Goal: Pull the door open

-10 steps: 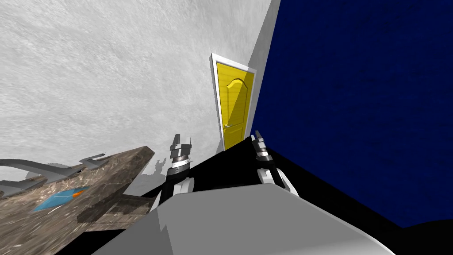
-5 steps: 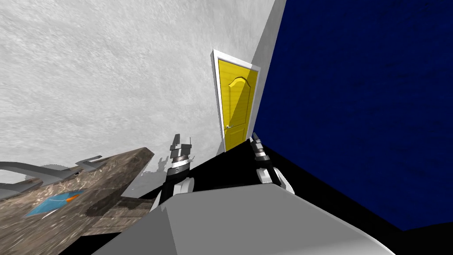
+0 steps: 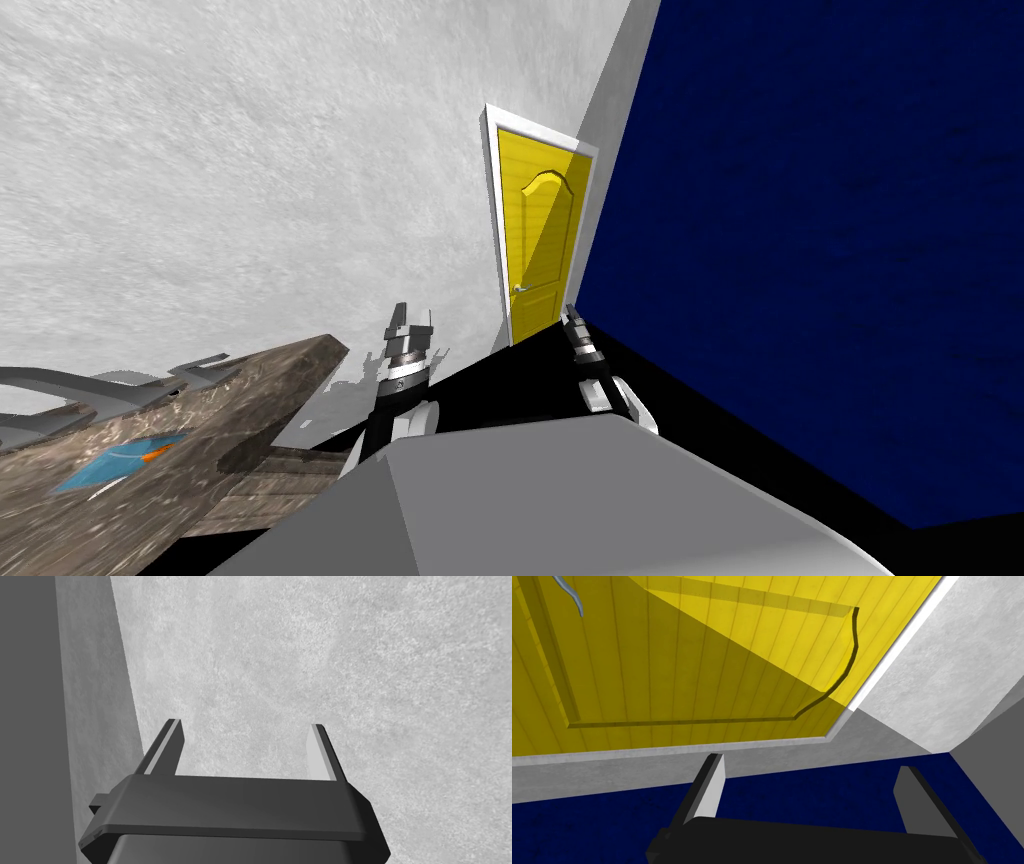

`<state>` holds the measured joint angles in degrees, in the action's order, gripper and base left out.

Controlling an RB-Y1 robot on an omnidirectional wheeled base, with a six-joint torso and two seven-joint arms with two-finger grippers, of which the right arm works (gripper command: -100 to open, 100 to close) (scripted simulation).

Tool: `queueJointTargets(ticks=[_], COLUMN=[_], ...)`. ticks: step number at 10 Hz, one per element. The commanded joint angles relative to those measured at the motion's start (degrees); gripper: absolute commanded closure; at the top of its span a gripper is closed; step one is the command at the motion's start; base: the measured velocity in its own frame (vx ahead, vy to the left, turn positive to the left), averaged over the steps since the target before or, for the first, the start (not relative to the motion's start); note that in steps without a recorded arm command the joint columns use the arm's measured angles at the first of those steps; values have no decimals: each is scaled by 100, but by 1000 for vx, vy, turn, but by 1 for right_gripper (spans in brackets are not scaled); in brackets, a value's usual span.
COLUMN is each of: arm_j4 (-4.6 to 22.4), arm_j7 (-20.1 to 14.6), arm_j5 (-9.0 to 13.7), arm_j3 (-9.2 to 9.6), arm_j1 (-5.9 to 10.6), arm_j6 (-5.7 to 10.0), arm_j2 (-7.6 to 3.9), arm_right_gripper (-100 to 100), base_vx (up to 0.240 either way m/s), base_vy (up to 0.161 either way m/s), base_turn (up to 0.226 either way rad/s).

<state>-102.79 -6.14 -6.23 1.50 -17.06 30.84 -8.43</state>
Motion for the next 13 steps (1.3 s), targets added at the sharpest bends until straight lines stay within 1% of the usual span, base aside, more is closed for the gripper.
queueJointTargets(ticks=[1, 9, 10, 13], arm_j4=[286, 1677, 1688, 2216], arm_j7=[-75, -521, -521, -690], arm_j5=[-45, -217, -217, -282], arm_j3=[14, 8, 8, 6], arm_j1=[102, 627, 627, 826], arm_j6=[87, 429, 429, 559], arm_j2=[-35, -333, -333, -445], arm_right_gripper=[-100, -100, -100, -100], base_vx=[111, 102, 59, 74], base_vy=[4, -3, -5, -12], base_turn=[58, 67, 18, 61])
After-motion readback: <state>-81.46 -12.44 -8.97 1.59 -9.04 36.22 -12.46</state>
